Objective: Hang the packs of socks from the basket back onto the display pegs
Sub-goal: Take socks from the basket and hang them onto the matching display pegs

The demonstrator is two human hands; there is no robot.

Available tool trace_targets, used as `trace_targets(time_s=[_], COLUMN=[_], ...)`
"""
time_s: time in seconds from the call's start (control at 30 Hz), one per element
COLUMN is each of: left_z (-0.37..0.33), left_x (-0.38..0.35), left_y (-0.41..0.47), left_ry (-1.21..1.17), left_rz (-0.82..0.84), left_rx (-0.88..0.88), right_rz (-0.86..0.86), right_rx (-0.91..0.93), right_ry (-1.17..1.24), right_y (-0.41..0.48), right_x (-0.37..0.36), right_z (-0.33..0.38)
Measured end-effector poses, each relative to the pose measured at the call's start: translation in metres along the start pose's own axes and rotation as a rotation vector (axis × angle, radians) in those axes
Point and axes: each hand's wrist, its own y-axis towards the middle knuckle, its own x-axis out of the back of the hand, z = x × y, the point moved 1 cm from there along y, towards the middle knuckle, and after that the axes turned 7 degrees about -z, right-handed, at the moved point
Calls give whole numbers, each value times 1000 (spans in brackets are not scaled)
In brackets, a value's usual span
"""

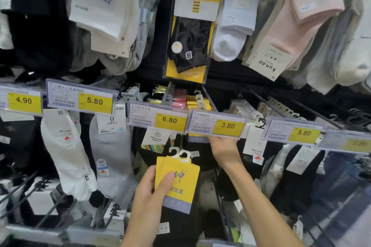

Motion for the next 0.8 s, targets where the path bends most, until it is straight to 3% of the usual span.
trace_targets(time_s=[0.2, 0.5, 0.8], left_z=[0, 3, 7], left_x=[-1, -7, -14], left_y=[-5, -10, -12], left_ry=[43, 65, 142], left_rz=[32, 150, 339], left_rx=[-38, -118, -159], right_rz=[-175, 183, 211], right_rx=[207, 186, 178], right_ry=[97, 172, 212], right_y=[-70, -121, -116], right_x=[16, 17, 30], right_z=[-19, -20, -19])
